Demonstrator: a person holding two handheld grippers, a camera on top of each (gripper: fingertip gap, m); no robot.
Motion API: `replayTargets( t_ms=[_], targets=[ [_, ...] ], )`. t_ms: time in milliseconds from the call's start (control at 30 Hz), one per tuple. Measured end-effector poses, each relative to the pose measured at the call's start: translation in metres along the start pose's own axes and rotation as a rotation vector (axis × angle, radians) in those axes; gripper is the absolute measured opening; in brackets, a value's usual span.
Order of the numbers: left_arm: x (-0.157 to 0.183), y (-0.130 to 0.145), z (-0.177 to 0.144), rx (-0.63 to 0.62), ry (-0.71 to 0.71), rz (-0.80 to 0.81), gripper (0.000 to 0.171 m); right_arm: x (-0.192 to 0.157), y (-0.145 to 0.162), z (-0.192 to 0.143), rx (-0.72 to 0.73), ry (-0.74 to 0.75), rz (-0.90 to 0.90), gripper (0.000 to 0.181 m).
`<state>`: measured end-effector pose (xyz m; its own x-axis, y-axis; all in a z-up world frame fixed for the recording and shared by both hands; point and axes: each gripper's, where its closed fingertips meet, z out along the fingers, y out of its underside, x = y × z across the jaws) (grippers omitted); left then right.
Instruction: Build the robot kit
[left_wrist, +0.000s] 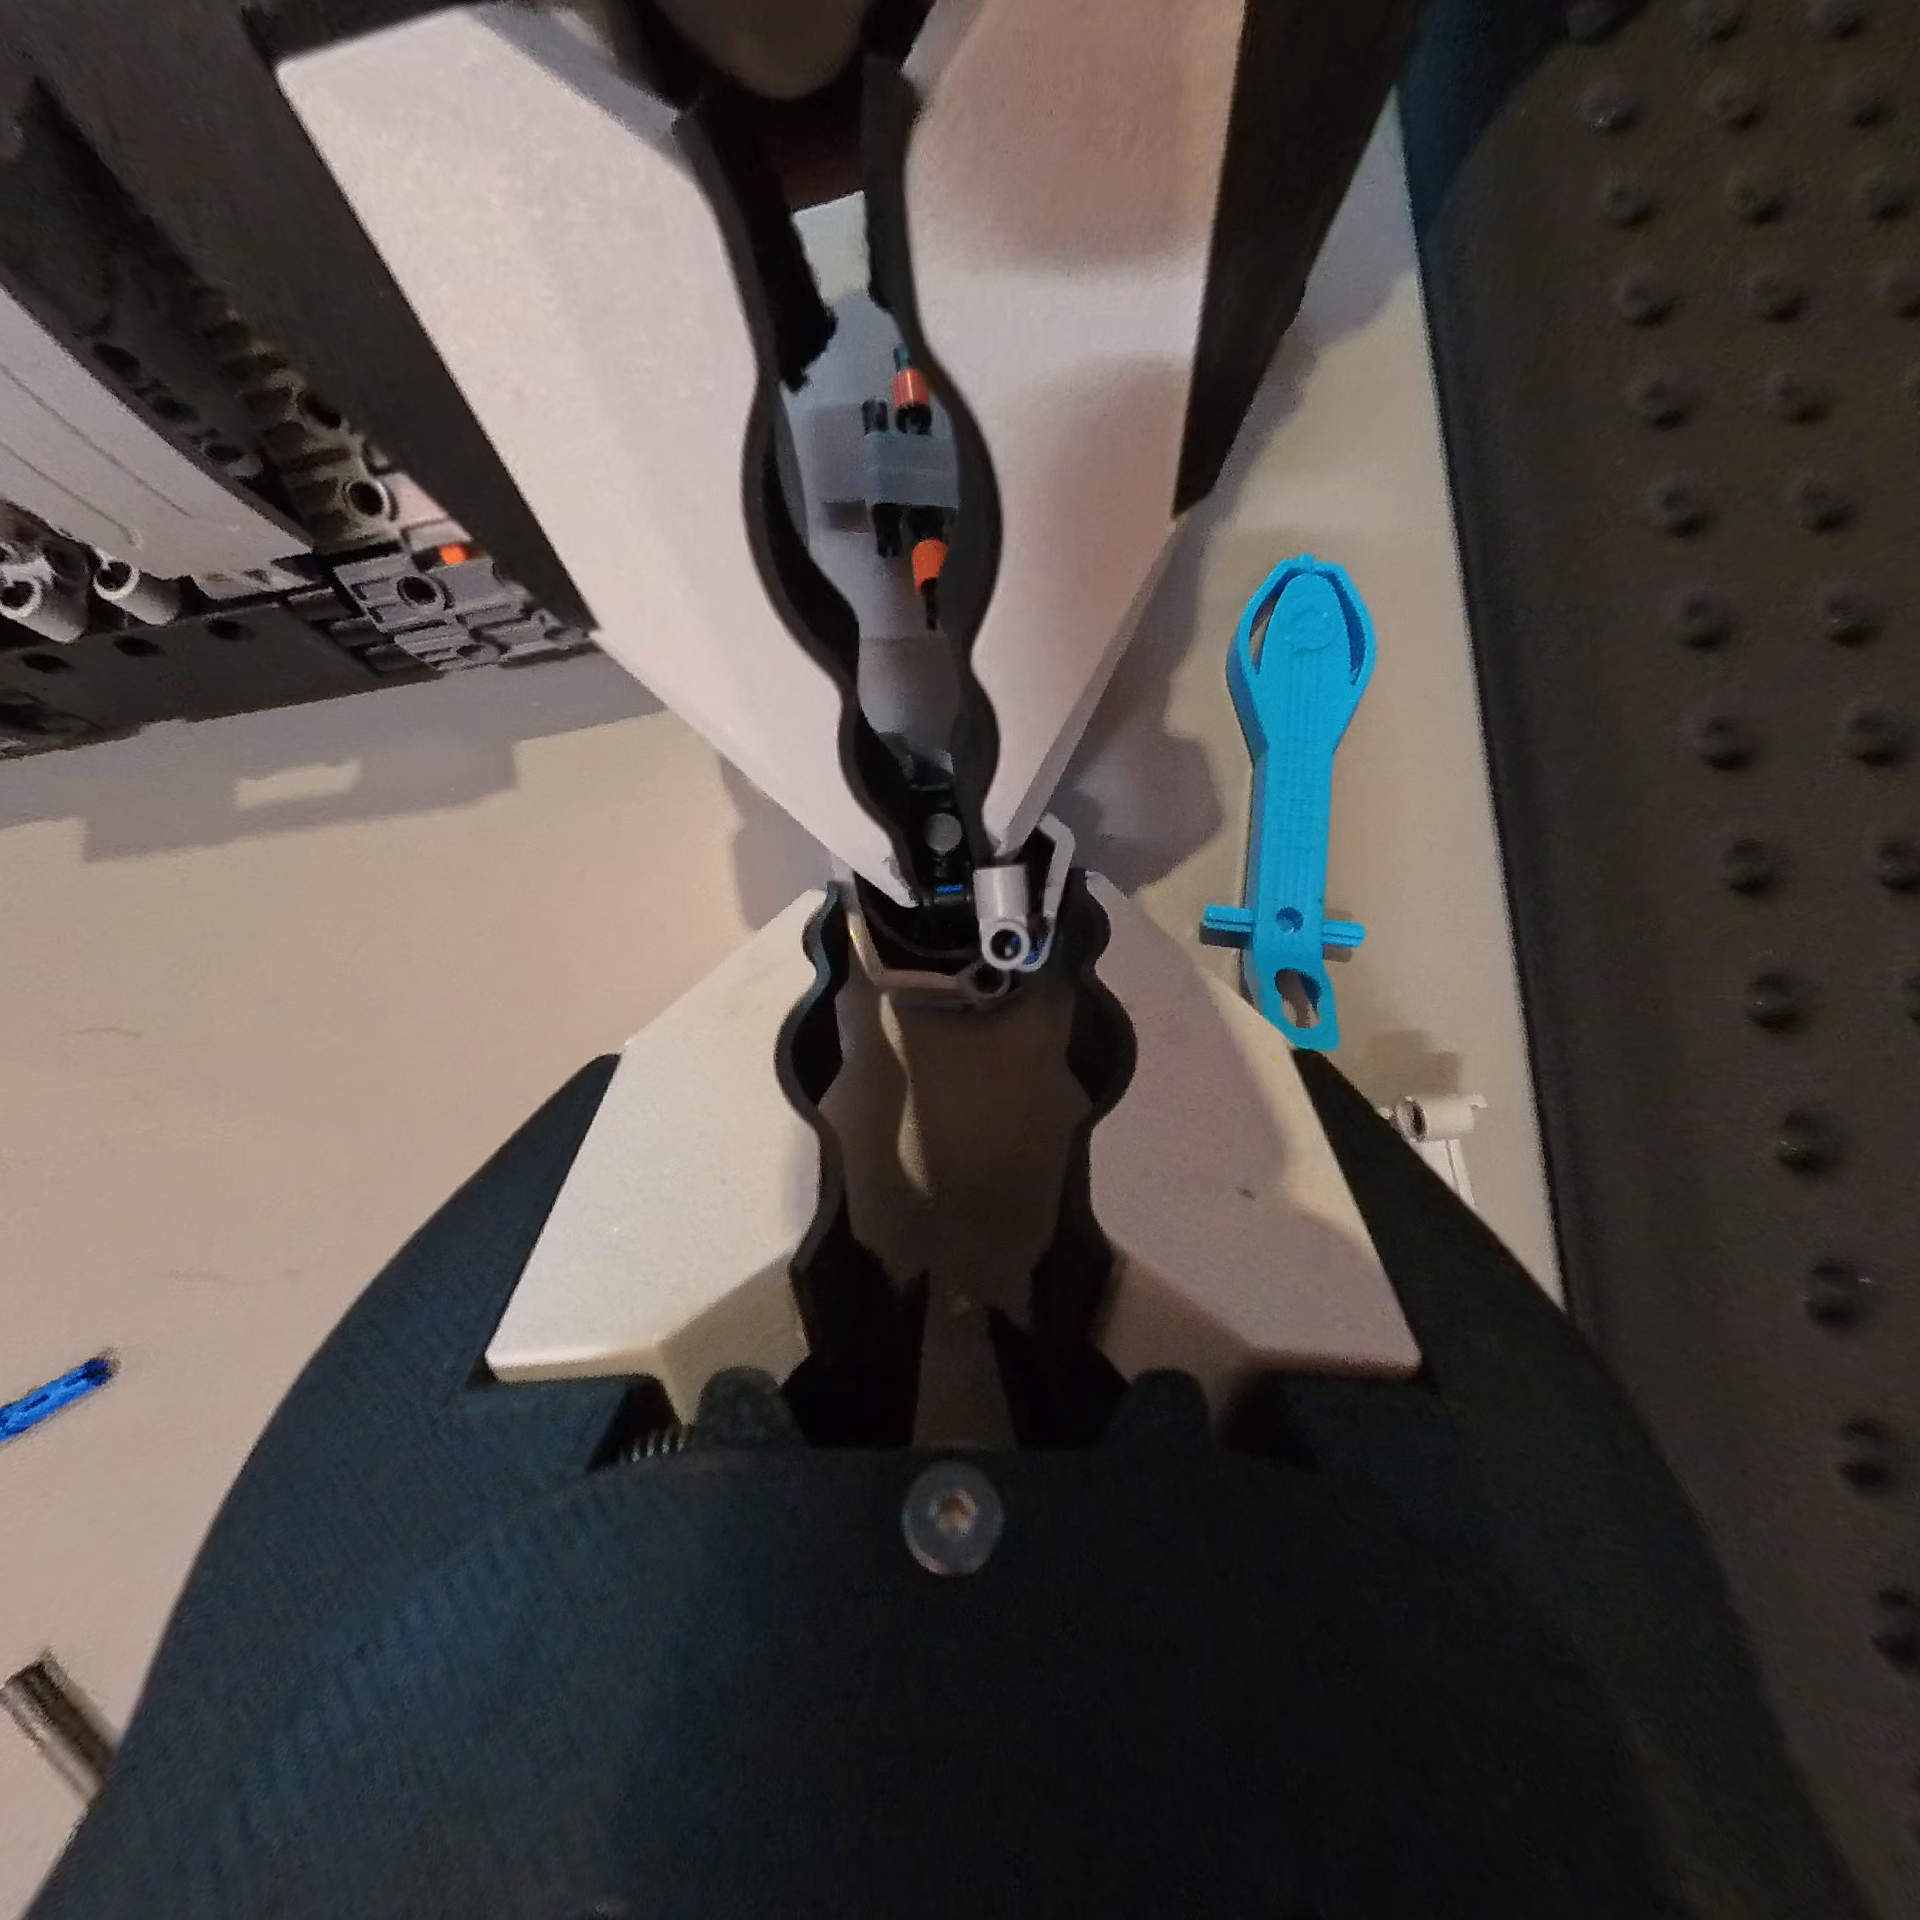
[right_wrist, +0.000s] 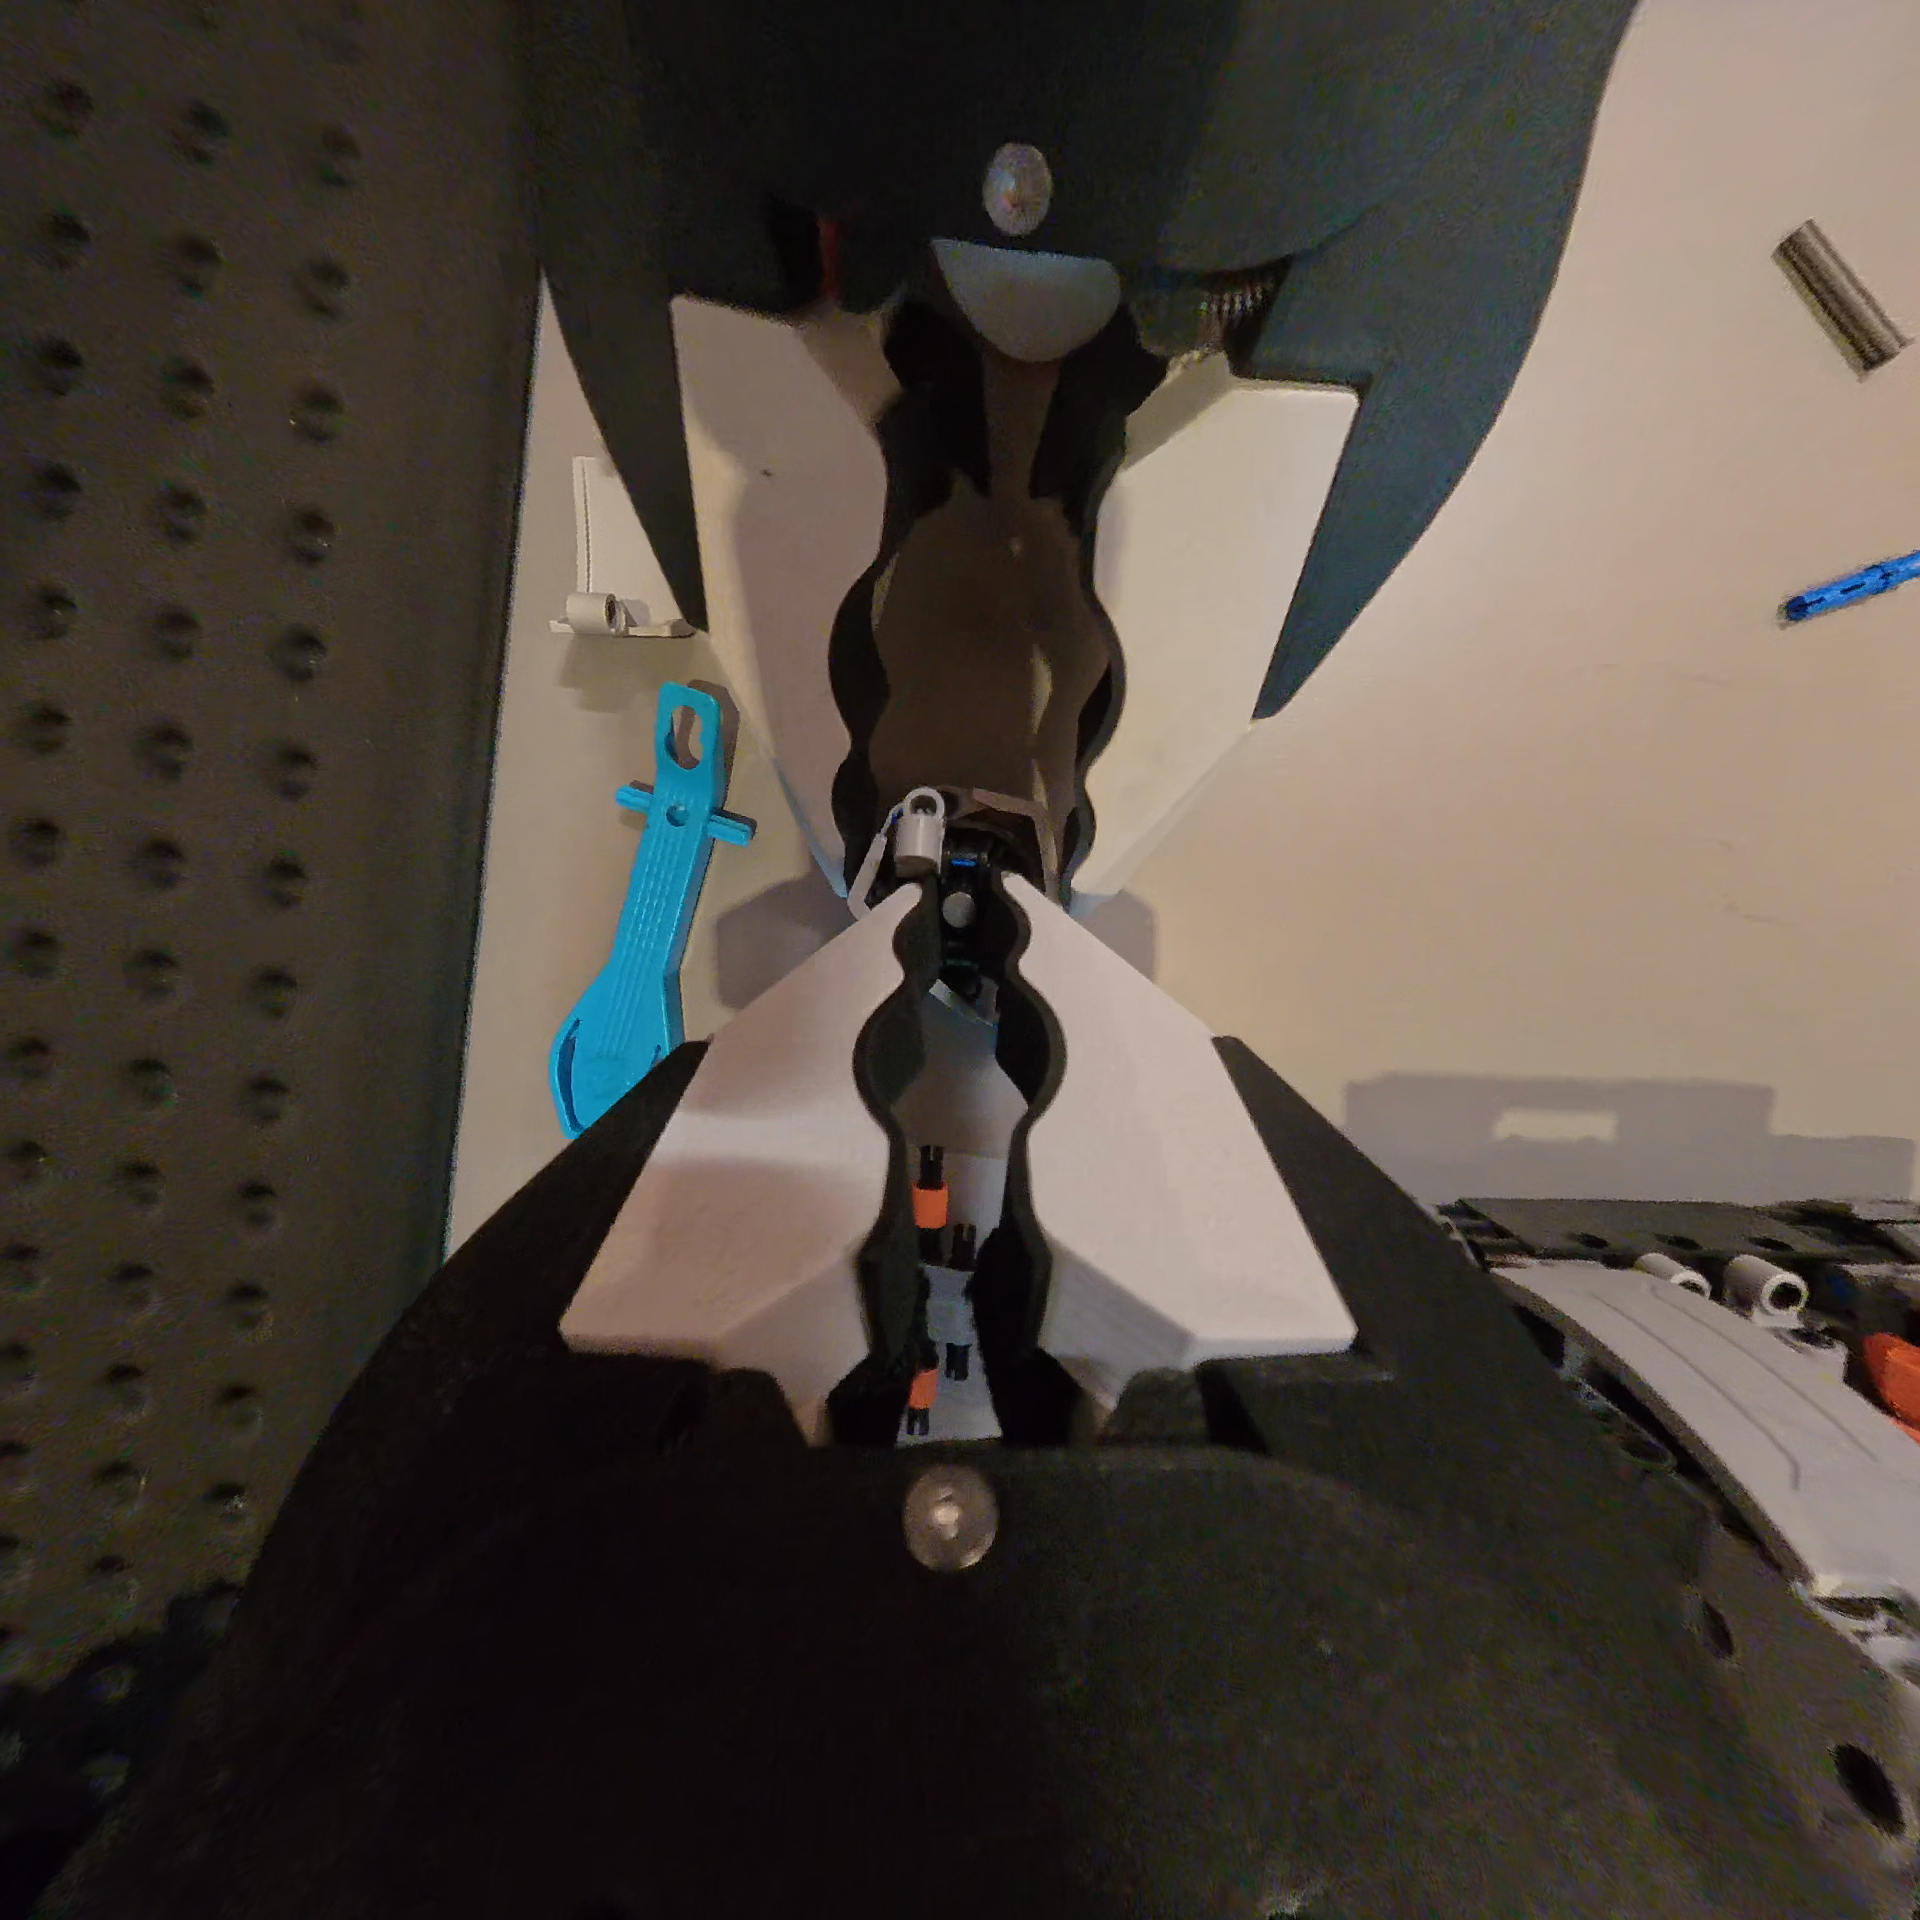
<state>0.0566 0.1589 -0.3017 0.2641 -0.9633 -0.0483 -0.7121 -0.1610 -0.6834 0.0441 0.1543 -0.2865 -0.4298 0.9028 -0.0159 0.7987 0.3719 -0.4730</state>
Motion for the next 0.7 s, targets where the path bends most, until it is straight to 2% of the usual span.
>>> replayTargets(
  t_ms=[200,333,400,500,600,700],
  targets=[
    [-0.001,0.001,0.0,-0.003,-0.015,0.038,0.04,0.0,0.0,-0.001,0.047,0.025,0.018,0.005],
    [0.013,0.002,-0.009,0.041,0.193,-0.1,0.054,-0.004,0.0,-0.001,0.071,0.059,-0.034,0.005],
    [0.018,0.007,-0.015,0.029,0.263,-0.138,0.051,-0.008,-0.001,-0.002,0.096,0.073,-0.089,0.005],
    [0.013,0.001,-0.023,0.079,0.284,-0.194,0.034,-0.011,-0.001,-0.002,0.101,0.12,-0.152,0.005],
    [0.005,-0.002,-0.026,0.104,0.255,-0.237,0.032,-0.012,0.0,-0.003,0.121,0.168,-0.185,0.005],
    [0.009,-0.005,-0.026,0.112,0.289,-0.287,0.026,-0.013,0.001,-0.004,0.119,0.203,-0.211,0.005]
  ],
)
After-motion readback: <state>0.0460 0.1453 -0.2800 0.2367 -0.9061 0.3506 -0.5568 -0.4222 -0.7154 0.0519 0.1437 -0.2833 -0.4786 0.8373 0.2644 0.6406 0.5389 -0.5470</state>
